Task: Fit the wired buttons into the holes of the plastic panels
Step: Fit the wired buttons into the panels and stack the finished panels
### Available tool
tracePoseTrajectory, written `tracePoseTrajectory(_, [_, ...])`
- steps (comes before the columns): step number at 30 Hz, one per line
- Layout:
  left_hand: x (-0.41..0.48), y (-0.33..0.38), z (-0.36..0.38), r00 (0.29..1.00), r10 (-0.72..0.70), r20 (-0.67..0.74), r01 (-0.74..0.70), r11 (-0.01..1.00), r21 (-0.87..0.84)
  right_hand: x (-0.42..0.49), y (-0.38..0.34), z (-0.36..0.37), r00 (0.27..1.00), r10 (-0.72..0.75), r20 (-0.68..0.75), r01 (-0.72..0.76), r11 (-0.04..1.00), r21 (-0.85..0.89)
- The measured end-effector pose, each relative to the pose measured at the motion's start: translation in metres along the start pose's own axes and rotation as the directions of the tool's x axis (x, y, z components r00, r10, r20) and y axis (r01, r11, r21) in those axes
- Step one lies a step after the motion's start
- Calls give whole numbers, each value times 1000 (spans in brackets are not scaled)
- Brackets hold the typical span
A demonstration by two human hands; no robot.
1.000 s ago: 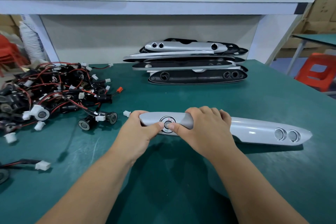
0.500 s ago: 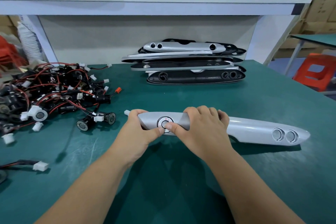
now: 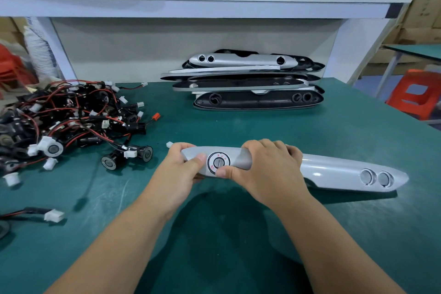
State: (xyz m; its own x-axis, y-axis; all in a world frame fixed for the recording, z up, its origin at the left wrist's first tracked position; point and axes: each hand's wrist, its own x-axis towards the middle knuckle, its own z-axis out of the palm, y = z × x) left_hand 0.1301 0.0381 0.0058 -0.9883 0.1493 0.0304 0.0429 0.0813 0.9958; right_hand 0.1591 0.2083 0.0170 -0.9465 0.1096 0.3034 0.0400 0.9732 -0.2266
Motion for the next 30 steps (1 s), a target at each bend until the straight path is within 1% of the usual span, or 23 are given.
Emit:
tracePoseTrajectory(5, [-1, 3, -1, 998, 57, 39, -61, 994, 92, -3, -5, 2, 994, 30, -108, -37, 997, -67])
tracePoseTrajectory(9, [-1, 1, 0, 995, 96, 2, -93, 969, 229, -5, -4, 5, 982, 24, -189, -45, 993, -105])
tracePoseTrajectory(11, [0, -1, 0, 996, 90, -19, -83, 969, 232, -7, -4, 8, 969, 13, -249, -40, 994, -105])
tracePoseTrajectory(12, [1, -2, -1, 997, 77, -19, -71, 974, 215, -8, -4, 9, 969, 7, -247, -33, 994, -102])
tracePoseTrajectory(16, [-1, -3, -2, 999, 3, 32, -6, 997, 76, -9, -5, 10, 991, -2, -130, -15, 992, -126])
tracePoseTrajectory(19, [-2, -1, -2, 999, -12, 49, 14, 999, -47, -10, -7, 10, 994, 21, -105, -33, 993, -112])
tracePoseTrajectory(22, [-1, -1, 1, 999, -24, 48, 27, 997, -74, -10, -8, 9, 996, 23, -81, -30, 996, -82])
tracePoseTrajectory(28, [0, -4, 3, 1000, -10, 25, 13, 993, -113, -4, -4, 7, 998, -20, -55, 17, 998, -60])
tracePoseTrajectory(30, [-1, -3, 3, 1000, -14, 24, 17, 994, -111, 0, -1, 6, 999, -18, -30, 17, 1000, -25])
